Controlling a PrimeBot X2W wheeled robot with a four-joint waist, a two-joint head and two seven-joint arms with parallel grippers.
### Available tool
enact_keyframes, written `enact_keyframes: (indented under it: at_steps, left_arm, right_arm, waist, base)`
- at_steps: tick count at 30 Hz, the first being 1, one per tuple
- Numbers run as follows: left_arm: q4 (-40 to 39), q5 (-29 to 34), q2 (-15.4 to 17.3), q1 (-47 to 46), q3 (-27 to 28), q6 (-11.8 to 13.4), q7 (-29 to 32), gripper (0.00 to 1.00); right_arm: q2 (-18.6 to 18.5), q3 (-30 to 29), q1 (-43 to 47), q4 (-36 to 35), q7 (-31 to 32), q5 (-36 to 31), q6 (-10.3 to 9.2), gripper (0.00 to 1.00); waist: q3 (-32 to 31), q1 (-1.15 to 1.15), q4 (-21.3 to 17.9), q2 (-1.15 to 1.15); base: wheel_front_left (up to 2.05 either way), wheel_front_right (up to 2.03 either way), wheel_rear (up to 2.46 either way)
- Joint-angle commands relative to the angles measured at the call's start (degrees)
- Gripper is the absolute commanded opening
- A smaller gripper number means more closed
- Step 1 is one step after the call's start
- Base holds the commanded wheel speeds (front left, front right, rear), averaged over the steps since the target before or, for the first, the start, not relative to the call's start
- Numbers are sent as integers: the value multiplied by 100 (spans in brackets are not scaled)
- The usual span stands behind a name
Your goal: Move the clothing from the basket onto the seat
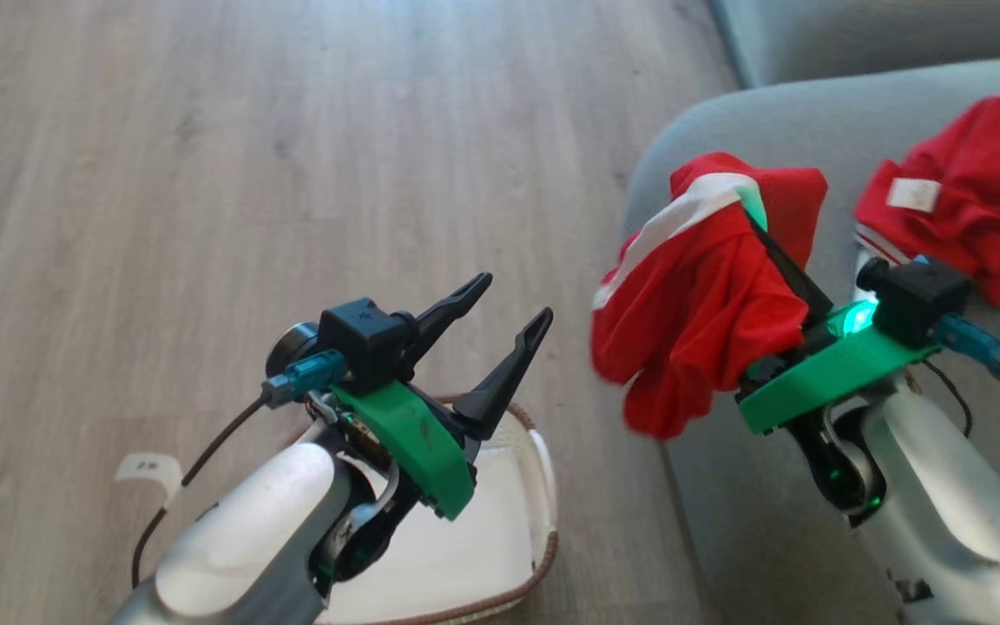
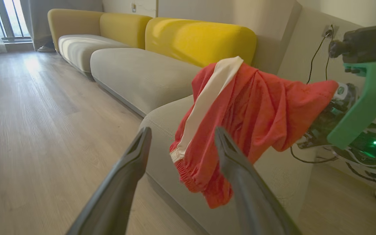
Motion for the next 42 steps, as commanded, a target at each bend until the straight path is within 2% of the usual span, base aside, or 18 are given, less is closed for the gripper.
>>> enact_keyframes:
  at_steps: [1, 11, 25, 33, 42]
  left_arm:
    - [-176, 52, 135, -234, 243, 5, -60, 100]
    - [-123, 195, 173, -315, 227, 19, -249, 100]
    - [-87, 296, 215, -503, 187, -18, -330, 100]
    - [-68, 379, 243, -588, 137, -8, -342, 100]
    - [-42, 413, 240, -678, 106, -3, -347, 100]
  right_arm:
    - [-15, 15, -40, -263, -54, -35, -1, 0]
    - [-42, -409, 415, -967, -54, -104, -1, 0]
    - [103, -945, 913, -1678, -54, -253, -1, 0]
    - [236, -1114, 1080, -1928, -55, -242, -1, 0]
    - [183, -1169, 908, -2086, -55, -211, -1, 0]
  waist:
    - [28, 0, -259, 0]
    - [183, 0, -1217, 0]
    - [409, 0, -2240, 0]
    - [547, 0, -2595, 0]
    - [680, 0, -2711, 0]
  base:
    - [0, 0, 0]
    - [0, 0, 0]
    - [0, 0, 0]
    - [0, 0, 0]
    - [0, 0, 0]
